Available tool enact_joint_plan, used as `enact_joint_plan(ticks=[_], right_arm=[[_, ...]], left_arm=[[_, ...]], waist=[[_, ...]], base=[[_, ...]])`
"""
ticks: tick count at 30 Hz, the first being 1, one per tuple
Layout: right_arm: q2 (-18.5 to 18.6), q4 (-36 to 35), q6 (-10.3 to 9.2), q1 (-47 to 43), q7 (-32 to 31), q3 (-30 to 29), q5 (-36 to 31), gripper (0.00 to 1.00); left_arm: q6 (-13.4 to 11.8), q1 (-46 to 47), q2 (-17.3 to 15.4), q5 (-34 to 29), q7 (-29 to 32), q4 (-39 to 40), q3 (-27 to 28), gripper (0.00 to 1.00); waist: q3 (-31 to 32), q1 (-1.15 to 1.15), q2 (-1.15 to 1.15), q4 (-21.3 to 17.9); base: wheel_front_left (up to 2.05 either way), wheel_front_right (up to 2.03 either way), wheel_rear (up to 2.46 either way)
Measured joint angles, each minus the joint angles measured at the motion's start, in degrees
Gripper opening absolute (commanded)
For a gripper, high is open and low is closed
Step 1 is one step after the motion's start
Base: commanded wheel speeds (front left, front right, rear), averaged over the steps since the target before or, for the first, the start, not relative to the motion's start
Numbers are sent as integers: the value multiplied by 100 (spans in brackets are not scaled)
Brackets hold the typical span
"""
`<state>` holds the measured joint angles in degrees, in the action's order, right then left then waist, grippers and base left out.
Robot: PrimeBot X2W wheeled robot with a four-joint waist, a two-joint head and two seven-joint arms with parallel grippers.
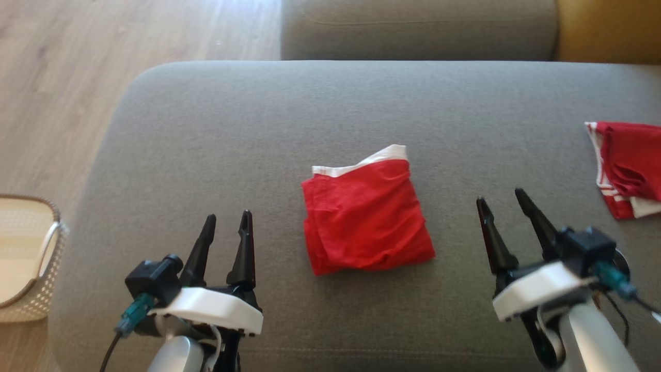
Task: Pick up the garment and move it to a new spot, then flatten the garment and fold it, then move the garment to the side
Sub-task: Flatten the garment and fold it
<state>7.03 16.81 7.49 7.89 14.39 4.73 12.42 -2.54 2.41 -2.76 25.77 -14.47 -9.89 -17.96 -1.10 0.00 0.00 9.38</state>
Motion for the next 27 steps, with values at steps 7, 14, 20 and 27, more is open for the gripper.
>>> enact_joint_plan(ticks=[7, 14, 20, 27], right_arm=[[-352, -973, 0, -734, 1, -643, -802, 100], [-416, -1000, 1, -895, 2, -579, -999, 100], [-416, -992, 1, -870, 2, -571, -991, 100], [-415, -880, 1, -600, 2, -347, -1043, 100]], left_arm=[[-59, -102, 0, -291, 0, 279, 202, 100], [-109, -241, -1, -293, 0, 282, 198, 100], [-107, -232, -1, -293, 0, 282, 163, 100], [-94, -169, 1, -292, 0, 285, 9, 100]], waist=[[-49, 0, 0, -253], [-103, 0, 0, -279], [-160, 0, 0, -177], [-392, 0, 0, 1]], base=[[0, 0, 0], [0, 0, 0], [0, 0, 0], [0, 0, 0]])
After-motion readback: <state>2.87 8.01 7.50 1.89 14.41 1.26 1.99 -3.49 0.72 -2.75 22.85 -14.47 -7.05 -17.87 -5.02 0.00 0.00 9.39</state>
